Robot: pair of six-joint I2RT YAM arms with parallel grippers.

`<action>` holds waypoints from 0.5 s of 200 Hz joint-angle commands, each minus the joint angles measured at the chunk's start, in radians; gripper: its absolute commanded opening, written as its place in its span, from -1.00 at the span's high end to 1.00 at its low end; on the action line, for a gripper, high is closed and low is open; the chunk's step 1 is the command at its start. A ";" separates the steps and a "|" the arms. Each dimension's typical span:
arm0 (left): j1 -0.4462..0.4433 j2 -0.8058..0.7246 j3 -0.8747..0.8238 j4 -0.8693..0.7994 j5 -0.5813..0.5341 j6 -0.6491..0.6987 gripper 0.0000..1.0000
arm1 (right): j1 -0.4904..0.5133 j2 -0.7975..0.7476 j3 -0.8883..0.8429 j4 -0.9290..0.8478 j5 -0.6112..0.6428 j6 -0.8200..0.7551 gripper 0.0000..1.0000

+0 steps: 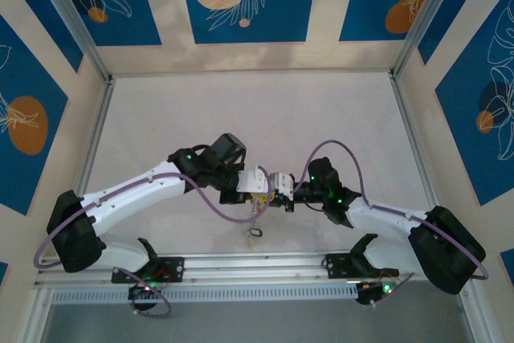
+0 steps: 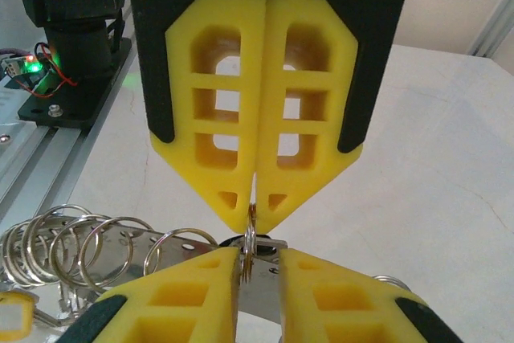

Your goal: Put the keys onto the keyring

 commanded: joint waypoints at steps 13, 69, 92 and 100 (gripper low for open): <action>-0.009 0.005 0.024 0.027 0.037 0.018 1.00 | 0.007 0.009 0.023 0.035 -0.002 0.016 0.72; -0.004 -0.023 0.001 0.059 0.031 0.003 0.85 | 0.001 0.028 0.023 0.070 -0.011 0.061 1.00; 0.008 -0.071 -0.066 0.108 0.015 -0.029 0.59 | -0.011 0.031 0.004 0.164 -0.034 0.129 1.00; 0.015 -0.094 -0.095 0.137 0.019 -0.047 0.57 | -0.011 0.031 -0.001 0.192 -0.037 0.148 1.00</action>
